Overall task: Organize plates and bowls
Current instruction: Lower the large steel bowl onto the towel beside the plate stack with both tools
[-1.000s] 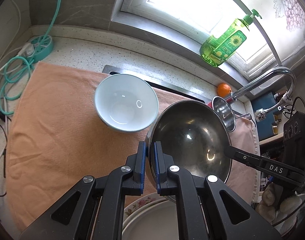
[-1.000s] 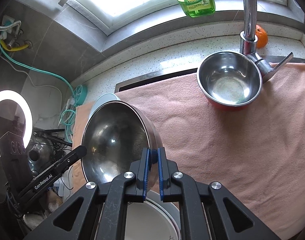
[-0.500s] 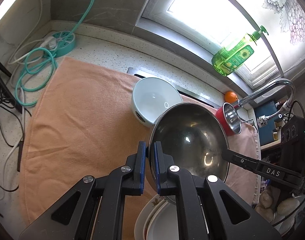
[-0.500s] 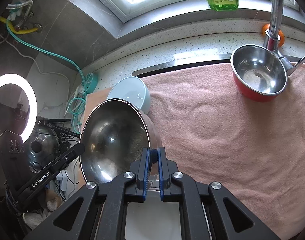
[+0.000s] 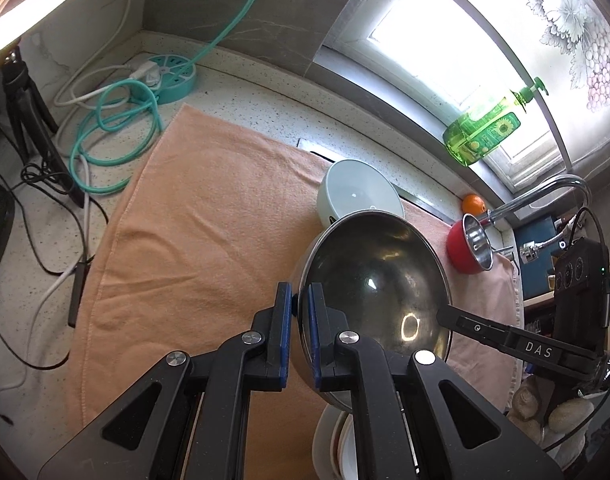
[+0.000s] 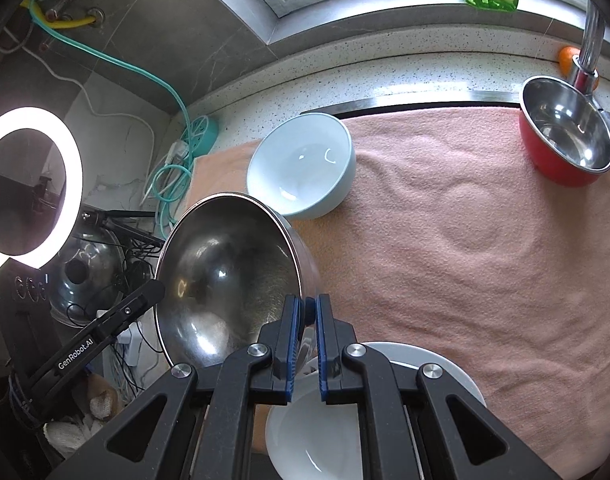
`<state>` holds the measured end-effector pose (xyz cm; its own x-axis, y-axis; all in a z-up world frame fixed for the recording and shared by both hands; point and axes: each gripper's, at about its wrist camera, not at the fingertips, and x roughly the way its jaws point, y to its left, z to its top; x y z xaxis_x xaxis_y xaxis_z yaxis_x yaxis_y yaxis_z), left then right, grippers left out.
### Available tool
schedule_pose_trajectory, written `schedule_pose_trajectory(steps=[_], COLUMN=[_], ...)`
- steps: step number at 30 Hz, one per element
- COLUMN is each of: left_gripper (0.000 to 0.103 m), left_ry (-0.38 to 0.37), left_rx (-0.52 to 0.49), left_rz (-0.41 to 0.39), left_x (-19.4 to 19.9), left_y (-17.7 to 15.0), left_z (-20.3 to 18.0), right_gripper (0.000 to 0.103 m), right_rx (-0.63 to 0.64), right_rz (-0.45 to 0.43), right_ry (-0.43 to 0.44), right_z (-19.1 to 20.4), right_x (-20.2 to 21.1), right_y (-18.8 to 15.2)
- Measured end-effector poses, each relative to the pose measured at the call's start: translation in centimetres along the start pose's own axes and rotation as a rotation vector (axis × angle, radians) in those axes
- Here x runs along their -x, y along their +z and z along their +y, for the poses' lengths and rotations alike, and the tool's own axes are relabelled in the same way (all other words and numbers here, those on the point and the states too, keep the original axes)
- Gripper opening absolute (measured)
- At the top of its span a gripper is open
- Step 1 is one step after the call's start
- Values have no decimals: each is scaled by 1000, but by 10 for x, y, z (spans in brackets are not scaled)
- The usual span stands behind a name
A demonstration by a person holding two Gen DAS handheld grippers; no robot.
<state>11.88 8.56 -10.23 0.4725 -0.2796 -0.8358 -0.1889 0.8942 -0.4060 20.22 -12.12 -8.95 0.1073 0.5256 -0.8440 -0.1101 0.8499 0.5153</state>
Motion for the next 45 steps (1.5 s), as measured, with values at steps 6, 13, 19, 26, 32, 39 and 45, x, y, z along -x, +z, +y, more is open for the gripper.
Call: schedule_pose_trajectory(steps=[6, 13, 19, 26, 32, 39, 45], left_gripper=[6, 6, 6, 6, 6, 6, 6], left_ry=[8, 16, 20, 22, 25, 25, 20], left_rx=[28, 61, 81, 118, 143, 166, 188], left_rz=[-4, -11, -27, -15, -3, 12, 25], left_x=[9, 20, 29, 34, 35, 33, 31], left_y=[-8, -15, -22, -35, -44, -52, -59], left_z=[22, 47, 65, 86, 100, 113, 120], right_gripper=[8, 8, 8, 8, 8, 8, 8], right_rx=[24, 35, 42, 54, 64, 71, 70], right_rz=[21, 60, 85, 107, 132, 152, 170], right_ry=[9, 21, 32, 42, 33, 28, 29], right_z=[20, 37, 50, 65, 74, 80, 81], right_x=[-11, -29, -42, -52, -65, -75, -79], right_y=[-10, -23, -31, -40, -51, -60, -66])
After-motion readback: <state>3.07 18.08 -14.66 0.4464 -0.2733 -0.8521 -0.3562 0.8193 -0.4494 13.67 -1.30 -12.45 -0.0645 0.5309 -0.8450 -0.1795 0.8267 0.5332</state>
